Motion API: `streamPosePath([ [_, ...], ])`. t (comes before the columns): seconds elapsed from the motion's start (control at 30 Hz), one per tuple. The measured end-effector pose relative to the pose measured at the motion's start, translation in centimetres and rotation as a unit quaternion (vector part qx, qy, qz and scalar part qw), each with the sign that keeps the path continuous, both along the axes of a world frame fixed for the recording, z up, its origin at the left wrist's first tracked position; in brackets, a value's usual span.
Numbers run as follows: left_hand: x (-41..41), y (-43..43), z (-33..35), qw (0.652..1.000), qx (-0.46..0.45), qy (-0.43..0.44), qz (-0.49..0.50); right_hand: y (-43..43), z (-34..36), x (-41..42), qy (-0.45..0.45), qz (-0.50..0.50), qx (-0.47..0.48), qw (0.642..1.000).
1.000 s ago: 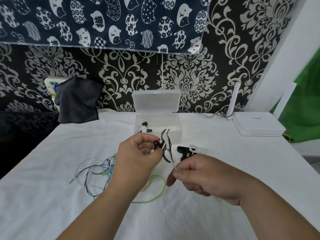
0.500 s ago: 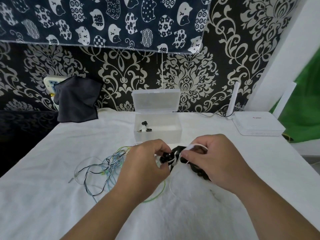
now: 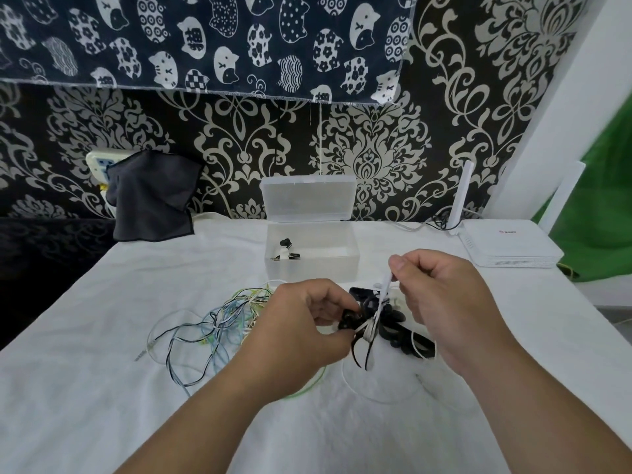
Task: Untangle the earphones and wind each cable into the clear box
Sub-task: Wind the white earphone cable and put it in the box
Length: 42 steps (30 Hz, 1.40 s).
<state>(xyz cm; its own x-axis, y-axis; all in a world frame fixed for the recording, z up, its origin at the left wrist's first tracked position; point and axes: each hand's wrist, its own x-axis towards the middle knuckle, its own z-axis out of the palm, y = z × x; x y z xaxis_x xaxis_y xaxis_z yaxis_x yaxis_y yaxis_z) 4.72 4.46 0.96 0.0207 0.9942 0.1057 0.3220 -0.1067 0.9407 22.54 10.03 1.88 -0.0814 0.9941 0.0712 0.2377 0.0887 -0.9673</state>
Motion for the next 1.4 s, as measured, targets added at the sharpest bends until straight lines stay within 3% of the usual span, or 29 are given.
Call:
streamPosePath([
  [0.23,0.1,0.1,-0.1,0.988,-0.010,-0.151,-0.015,-0.3,-0.2,-0.5,-0.041,0.005,-0.087,0.995],
  [0.33,0.2,0.4,0.0,0.974,0.001,-0.220,0.046,-0.7,-0.4,-0.8,-0.112,0.077,-0.135,0.981],
  [0.47,-0.1,0.8,-0.3,0.965,0.010,-0.230,0.128,-1.5,-0.6,-1.4,-0.176,0.200,-0.166,0.949],
  [0.67,-0.9,1.0,-0.7,0.966,0.024,-0.146,0.211,-2.2,-0.1,-1.5,-0.180,0.275,-0.178,0.928],
  [1.1,-0.2,0.4,-0.4,0.977,0.076,0.008,0.200,-2.3,1.0,-1.0,-0.177,0.307,-0.122,0.927],
  [1.4,-0.2,0.1,-0.6,0.973,0.118,0.156,0.124,-1.9,1.8,-0.7,-0.017,0.239,-0.103,0.966],
])
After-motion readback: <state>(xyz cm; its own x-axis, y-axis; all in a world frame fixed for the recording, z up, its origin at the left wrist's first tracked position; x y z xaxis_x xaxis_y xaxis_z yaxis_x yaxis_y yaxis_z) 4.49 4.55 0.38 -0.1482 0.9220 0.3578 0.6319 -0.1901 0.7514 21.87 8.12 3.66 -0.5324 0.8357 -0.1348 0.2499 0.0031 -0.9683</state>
